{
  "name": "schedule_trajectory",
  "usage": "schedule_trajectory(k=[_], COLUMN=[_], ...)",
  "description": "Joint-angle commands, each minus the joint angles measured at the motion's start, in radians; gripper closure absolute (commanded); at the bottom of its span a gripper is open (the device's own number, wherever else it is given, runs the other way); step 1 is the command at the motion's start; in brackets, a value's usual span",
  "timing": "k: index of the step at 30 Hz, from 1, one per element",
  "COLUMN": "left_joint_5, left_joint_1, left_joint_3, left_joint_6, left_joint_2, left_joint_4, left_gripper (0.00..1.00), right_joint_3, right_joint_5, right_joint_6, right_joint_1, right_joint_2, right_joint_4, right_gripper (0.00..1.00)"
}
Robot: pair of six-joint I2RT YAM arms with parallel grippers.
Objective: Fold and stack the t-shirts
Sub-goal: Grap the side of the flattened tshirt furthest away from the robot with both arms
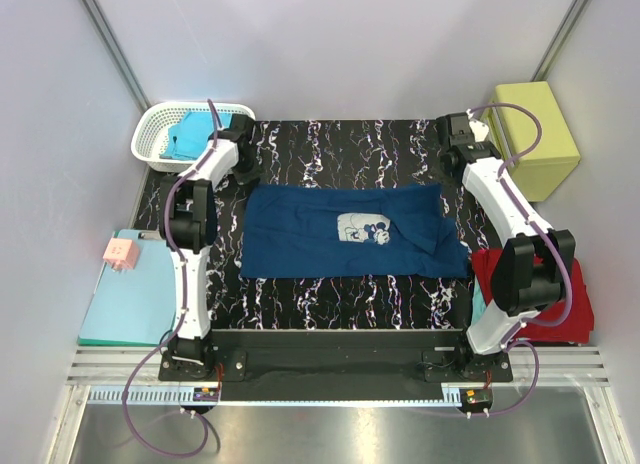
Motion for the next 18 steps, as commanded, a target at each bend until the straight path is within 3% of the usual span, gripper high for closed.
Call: schedule_trajectory(k=[1,18], left_joint_5=[0.001,0.037], left_joint_1=[0.004,0.001], left_joint_3=[0.011,0.035], left_joint_6=[0.009,0.016], left_joint_2=[-0.153,-0.283], left_joint_4=[0.016,0.002], left_gripper=[1.00,1.00], right_joint_3=[0.114,0.436], right_joint_5=[0.025,0.062], right_joint_6=[-0.007,-0.015], right_joint_1=[0.005,0.006], right_joint_2=[0.020,0.208], right_joint_4=[0.002,-0.013], right_gripper=[1.00,1.00])
